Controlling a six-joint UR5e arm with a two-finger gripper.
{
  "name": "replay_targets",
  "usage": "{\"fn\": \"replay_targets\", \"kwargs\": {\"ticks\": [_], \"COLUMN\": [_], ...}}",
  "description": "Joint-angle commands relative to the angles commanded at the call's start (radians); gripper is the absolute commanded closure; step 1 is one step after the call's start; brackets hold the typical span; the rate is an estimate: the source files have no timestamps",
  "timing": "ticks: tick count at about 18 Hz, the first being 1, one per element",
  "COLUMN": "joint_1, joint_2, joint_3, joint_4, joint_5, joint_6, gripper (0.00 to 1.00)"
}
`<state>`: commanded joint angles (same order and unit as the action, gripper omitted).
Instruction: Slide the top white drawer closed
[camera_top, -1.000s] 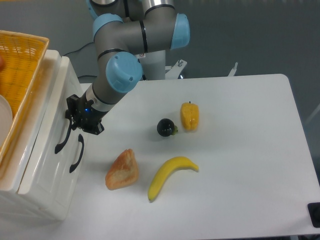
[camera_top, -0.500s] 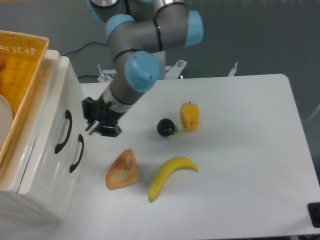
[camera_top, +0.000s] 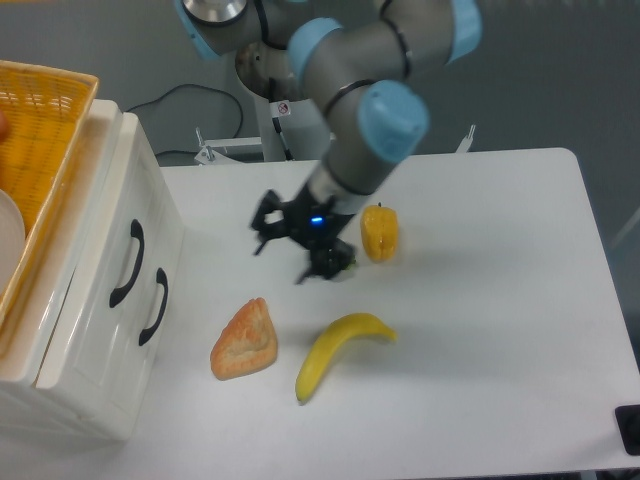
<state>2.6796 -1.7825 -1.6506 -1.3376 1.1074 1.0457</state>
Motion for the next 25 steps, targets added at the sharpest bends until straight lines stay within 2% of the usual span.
{"fn": "replay_targets", "kwargs": {"ticks": [5, 10, 15, 17, 25], "joint_1": [0.104, 0.216, 0.256, 0.253, 0.224], "joint_2": [-0.003, -0.012, -0.038, -0.069, -0.172], "joint_3": [0.002, 0.003, -0.002, 0.009, 0.078], "joint_4": [0.000, 0.005, 0.034, 0.081, 0.169], "joint_5": [0.140, 0.167, 0.392, 0.440, 0.447], "joint_6": [0.158, 0.371, 0.647, 0.649, 0.662], "gripper": [0.00, 0.00, 0.00, 0.00, 0.00]}}
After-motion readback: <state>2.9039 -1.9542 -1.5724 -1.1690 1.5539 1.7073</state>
